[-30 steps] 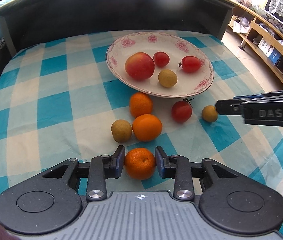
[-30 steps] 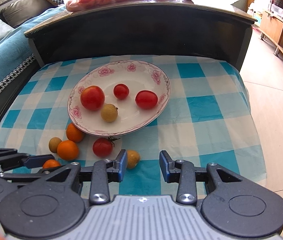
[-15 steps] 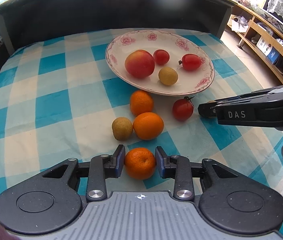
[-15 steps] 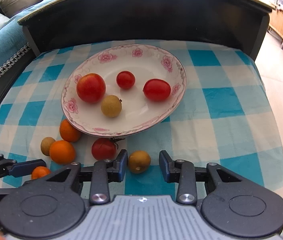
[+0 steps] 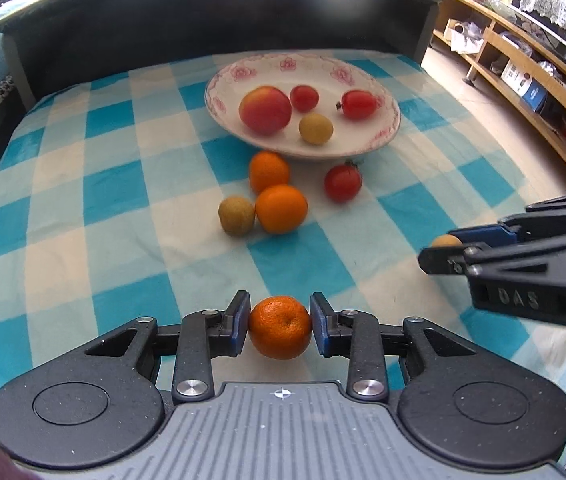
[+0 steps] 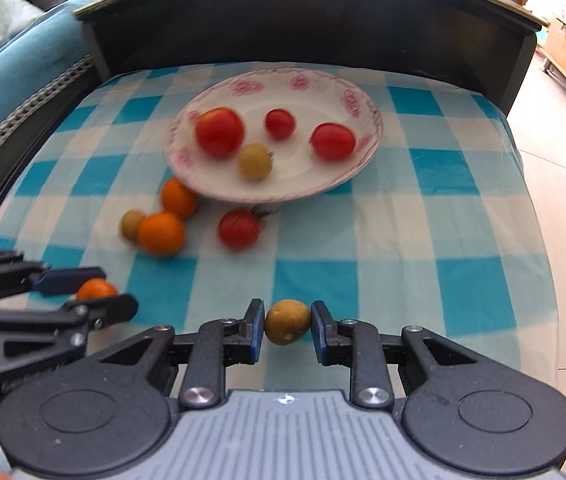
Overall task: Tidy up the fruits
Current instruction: 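Grasp the small yellow-brown fruit with the right gripper, then lift the mandarin with the left gripper while the right lifts the yellow fruit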
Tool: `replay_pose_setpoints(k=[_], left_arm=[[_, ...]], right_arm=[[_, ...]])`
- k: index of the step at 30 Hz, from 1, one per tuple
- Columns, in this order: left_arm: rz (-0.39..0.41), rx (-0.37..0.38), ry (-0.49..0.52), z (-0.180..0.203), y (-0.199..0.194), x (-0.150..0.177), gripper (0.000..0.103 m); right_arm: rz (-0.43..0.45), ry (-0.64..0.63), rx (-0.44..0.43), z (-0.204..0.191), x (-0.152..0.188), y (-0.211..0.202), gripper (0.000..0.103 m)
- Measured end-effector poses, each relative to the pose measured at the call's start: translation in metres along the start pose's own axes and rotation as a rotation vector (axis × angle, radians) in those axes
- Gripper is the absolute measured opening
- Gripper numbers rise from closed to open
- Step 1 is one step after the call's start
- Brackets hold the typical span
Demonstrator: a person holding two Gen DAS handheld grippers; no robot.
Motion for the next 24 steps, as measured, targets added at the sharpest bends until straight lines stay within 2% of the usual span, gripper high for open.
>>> replay_pose_setpoints(k=[8, 13, 16, 18, 20, 24], left_arm=[[0.007, -0.026, 0.048, 0.006, -0.002, 0.016, 0.042], [0.012, -0.026, 0.052, 0.007, -0.005, 0.020, 0.046], [0.010, -0.024, 0.047, 0.006, -0.006, 0.020, 0.056], [0.011, -0.023, 0.044, 0.005, -0.007, 0.021, 0.057], [0.009, -0.017, 0.043, 0.005, -0.006, 0.021, 0.057], [0.005, -0.021, 0.059, 0.007, -0.006, 0.023, 0.057]], right_arm=[[-0.001, -0.087, 0.034, -0.009, 0.038, -0.007, 0.028], [0.011, -0.109, 0.037, -0.009, 0.044, -0.007, 0.029], [0.011, -0.106, 0.014, -0.007, 0.045, -0.008, 0.030], [0.010, -0.100, 0.001, -0.006, 0.045, -0.008, 0.032], [0.004, -0.100, -0.011, -0.006, 0.045, -0.009, 0.038], [0.005, -0.106, -0.011, -0.007, 0.046, -0.009, 0.040]])
Point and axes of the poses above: each gripper's, at about its wrist camera, not at the fingertips, and y roughly the way its jaws point, z to its right, x to its underside, the point moved 5 cm from there along y, roughly the way its jaws point, and after that the axes turned 13 degrees about y, right-handed, at the moved point
